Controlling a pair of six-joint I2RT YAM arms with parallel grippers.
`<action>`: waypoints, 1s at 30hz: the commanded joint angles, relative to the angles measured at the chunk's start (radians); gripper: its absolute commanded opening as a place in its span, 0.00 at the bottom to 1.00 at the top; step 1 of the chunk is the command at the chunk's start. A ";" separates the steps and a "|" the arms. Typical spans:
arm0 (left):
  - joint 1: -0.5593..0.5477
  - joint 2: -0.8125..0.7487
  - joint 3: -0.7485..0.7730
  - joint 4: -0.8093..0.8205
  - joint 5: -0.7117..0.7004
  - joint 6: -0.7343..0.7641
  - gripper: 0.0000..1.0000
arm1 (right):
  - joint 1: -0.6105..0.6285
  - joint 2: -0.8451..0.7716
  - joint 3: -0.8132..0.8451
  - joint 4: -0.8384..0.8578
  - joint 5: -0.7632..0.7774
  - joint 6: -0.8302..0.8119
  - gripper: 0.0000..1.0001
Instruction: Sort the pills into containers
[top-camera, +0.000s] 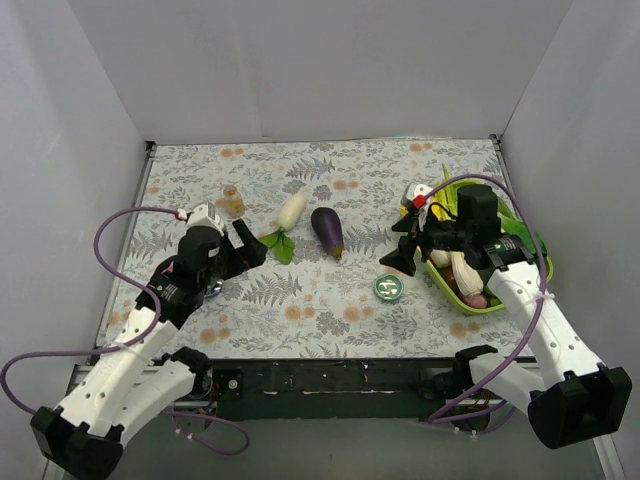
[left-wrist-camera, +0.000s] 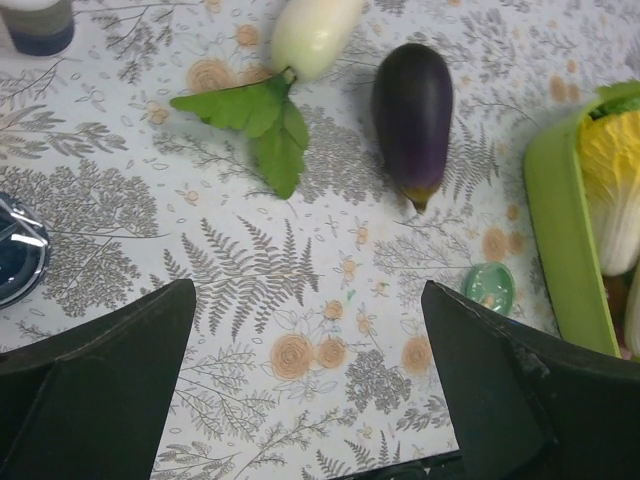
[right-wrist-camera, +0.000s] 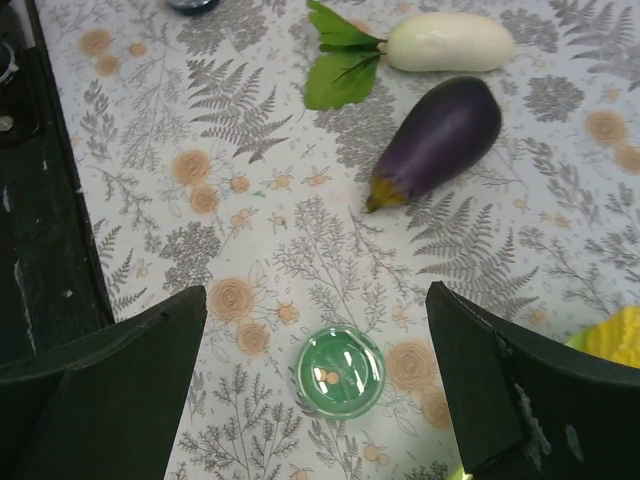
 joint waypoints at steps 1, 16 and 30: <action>0.161 0.039 -0.051 0.059 0.108 0.004 0.98 | 0.029 -0.017 -0.066 0.062 -0.081 -0.059 0.98; 0.419 0.285 -0.145 0.060 -0.097 -0.089 0.98 | 0.029 -0.027 -0.207 0.164 -0.104 -0.053 0.98; 0.485 0.483 -0.125 0.062 -0.121 -0.154 0.98 | 0.030 -0.058 -0.247 0.184 -0.124 -0.045 0.98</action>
